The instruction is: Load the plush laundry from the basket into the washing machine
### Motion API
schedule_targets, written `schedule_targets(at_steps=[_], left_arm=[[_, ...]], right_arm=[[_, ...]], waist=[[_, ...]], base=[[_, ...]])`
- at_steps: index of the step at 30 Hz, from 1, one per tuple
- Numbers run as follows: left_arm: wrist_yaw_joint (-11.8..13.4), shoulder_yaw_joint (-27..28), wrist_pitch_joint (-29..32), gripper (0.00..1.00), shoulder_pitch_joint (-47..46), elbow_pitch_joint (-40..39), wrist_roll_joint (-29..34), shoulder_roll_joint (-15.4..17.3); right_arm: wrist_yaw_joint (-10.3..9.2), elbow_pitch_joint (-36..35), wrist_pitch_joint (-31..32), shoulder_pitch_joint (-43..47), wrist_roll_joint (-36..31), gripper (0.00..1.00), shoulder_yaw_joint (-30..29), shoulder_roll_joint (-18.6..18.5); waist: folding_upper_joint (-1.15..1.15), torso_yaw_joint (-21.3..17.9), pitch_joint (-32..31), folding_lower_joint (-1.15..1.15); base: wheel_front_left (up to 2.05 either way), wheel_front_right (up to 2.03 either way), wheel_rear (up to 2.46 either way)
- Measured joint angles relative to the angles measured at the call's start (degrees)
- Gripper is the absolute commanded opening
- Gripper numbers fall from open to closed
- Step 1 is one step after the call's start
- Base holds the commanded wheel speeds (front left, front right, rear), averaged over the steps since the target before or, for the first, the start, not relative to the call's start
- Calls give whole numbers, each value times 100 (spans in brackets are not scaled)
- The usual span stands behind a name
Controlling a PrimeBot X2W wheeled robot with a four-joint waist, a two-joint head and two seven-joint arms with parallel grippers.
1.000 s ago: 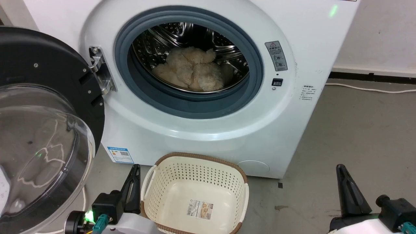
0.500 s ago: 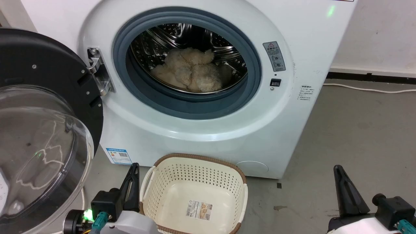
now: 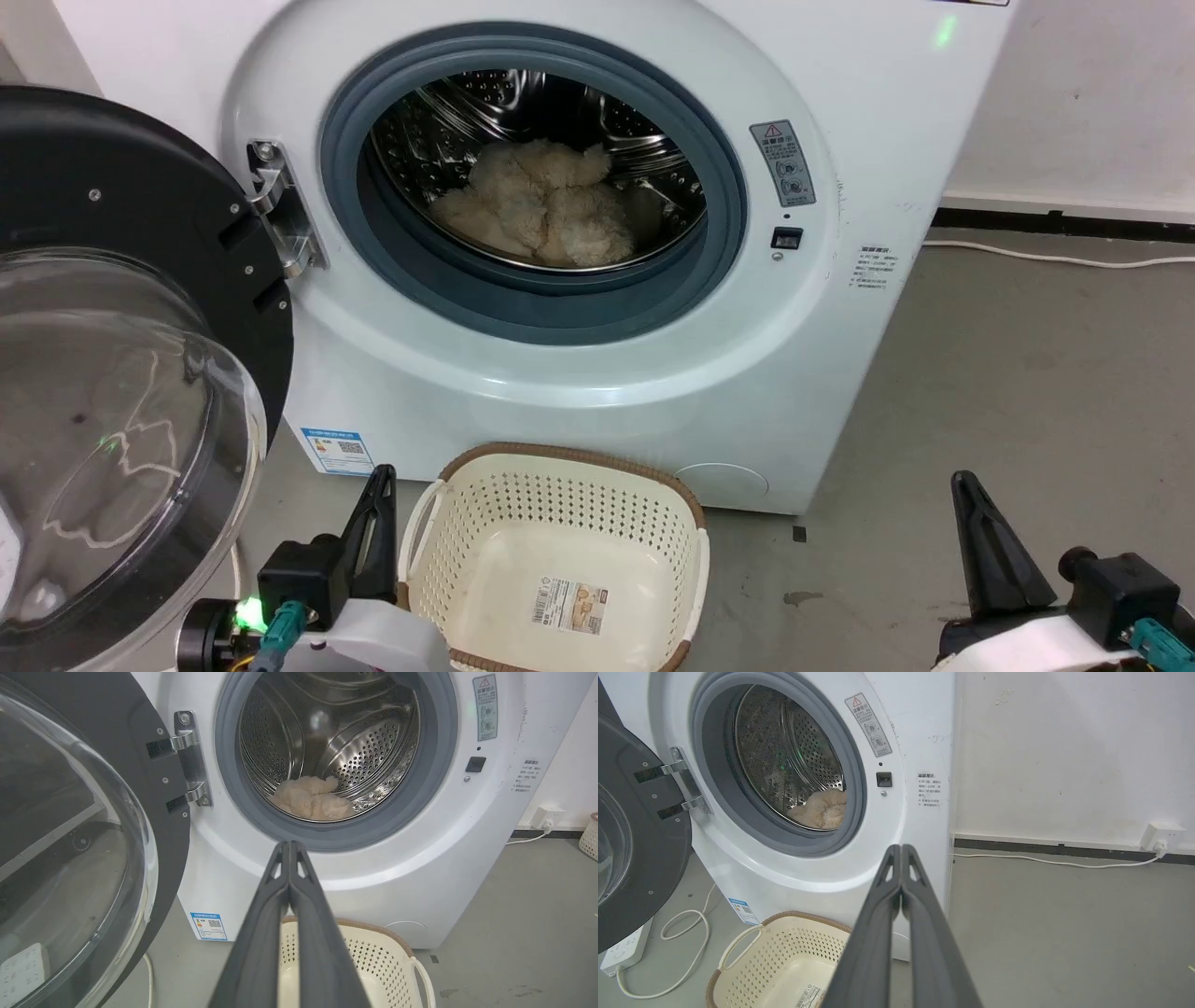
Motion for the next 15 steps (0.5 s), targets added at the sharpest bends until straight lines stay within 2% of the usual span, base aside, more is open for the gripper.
schedule_targets(at_steps=[15], left_arm=[[-51, 88, 167, 0, 0, -94, 90, -42]], right_arm=[[0, -2, 171, -53, -120, 0, 24, 0]], waist=[[0, -37, -19, 0]], base=[[0, 0, 0]])
